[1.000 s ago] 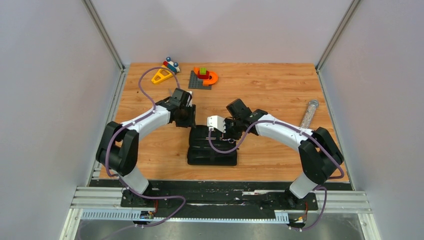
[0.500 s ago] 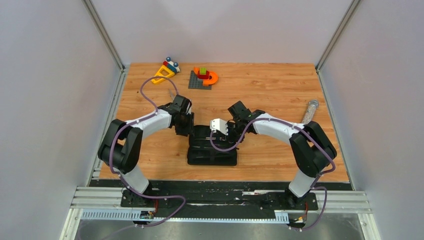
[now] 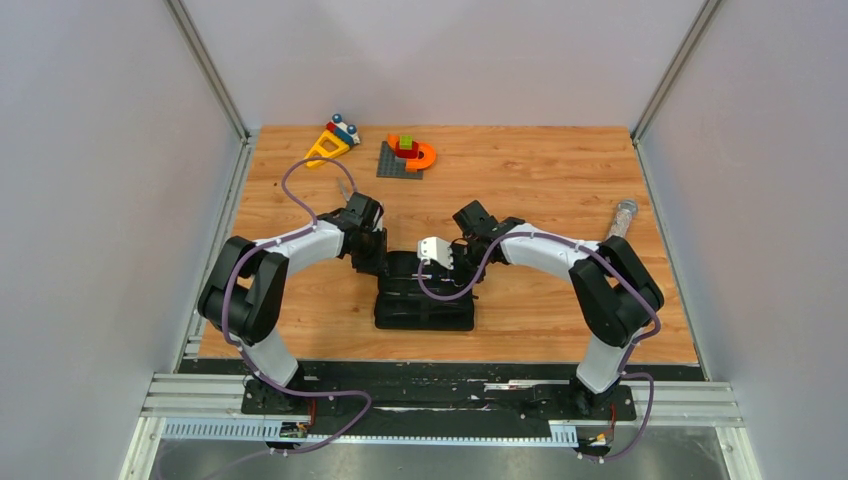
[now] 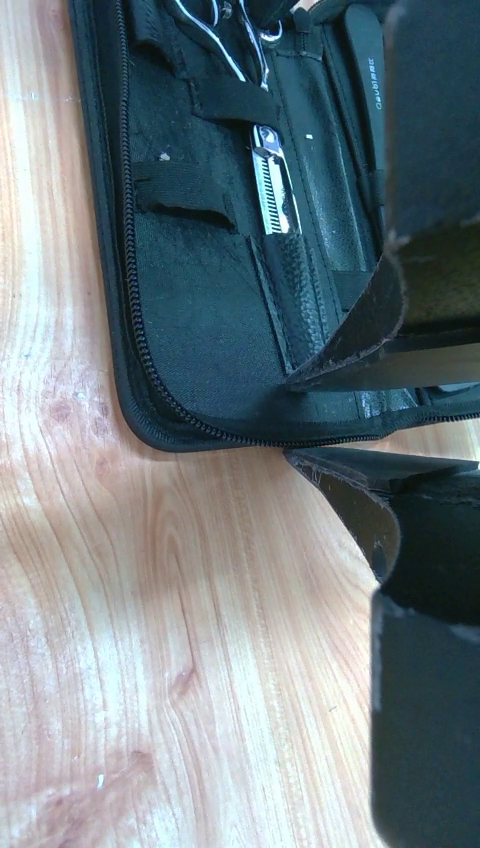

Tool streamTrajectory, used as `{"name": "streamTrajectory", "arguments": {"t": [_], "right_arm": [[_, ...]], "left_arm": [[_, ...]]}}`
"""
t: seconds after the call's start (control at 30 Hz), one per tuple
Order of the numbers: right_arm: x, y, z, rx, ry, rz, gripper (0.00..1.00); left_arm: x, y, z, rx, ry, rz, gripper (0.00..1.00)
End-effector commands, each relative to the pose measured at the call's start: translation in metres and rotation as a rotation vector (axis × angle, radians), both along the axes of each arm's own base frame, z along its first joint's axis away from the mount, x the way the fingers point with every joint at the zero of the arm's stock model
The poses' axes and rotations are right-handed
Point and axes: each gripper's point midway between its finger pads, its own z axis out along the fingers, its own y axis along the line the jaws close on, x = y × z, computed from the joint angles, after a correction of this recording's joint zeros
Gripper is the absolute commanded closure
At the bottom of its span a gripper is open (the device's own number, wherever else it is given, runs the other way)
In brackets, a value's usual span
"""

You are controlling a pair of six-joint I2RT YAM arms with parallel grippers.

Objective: Sort the hair-cutting tools

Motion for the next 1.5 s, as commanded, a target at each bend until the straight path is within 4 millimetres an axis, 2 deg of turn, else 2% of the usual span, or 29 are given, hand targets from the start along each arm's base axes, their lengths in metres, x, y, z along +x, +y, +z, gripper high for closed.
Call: {"name": "streamTrajectory", "arguments": {"t": [0.0, 0.23, 0.4, 0.53, 0.63, 0.77, 0.87, 1.03, 1.1, 1.23, 1.27, 1.37, 1.47], "right_arm": [[-0.004, 0.019, 0.001, 0.065, 0.016, 0.075, 0.79], [-0.012, 0.030, 0.008, 0.073, 0.001, 0.117, 0.83], [-0.015, 0.039, 0.004, 0.061, -0.018, 0.152, 0.86], [-0.013, 0.044, -0.002, 0.046, -0.055, 0.169, 0.89], [-0.008, 0.045, 0.000, 0.045, -0.090, 0.161, 0.89], [-0.008, 0.042, 0.017, 0.068, -0.118, 0.133, 0.85], [-0.016, 0.037, 0.035, 0.102, -0.132, 0.111, 0.77], [-0.029, 0.018, 0.054, 0.123, -0.159, 0.048, 0.69], [-0.028, 0.007, 0.058, 0.114, -0.188, -0.001, 0.67], [-0.011, -0.009, 0.083, 0.196, -0.258, -0.191, 0.64], [-0.004, -0.012, 0.092, 0.232, -0.271, -0.253, 0.59], [0.022, -0.028, 0.120, 0.319, -0.353, -0.490, 0.54], [0.045, -0.052, 0.151, 0.417, -0.414, -0.740, 0.52]], "left_arm": [[-0.001, -0.002, -0.006, -0.016, 0.014, 0.005, 0.67], [-0.001, -0.007, -0.006, -0.040, 0.020, 0.009, 0.70], [-0.001, -0.009, -0.006, -0.054, 0.022, 0.009, 0.70], [-0.001, -0.010, -0.005, -0.060, 0.021, 0.007, 0.71], [-0.002, -0.010, -0.005, -0.061, 0.022, 0.005, 0.70], [-0.007, -0.009, -0.002, -0.063, 0.022, -0.002, 0.70], [-0.016, -0.009, -0.001, -0.074, 0.044, -0.022, 0.70], [-0.029, -0.010, 0.006, -0.086, 0.060, -0.046, 0.68], [-0.032, -0.010, 0.011, -0.092, 0.063, -0.048, 0.65], [-0.030, -0.007, 0.026, -0.086, 0.030, -0.039, 0.50], [-0.027, -0.004, 0.030, -0.076, 0.015, -0.031, 0.47], [-0.011, 0.005, 0.053, -0.052, -0.045, -0.010, 0.35], [0.015, 0.023, 0.072, 0.014, -0.119, 0.043, 0.20]]}}
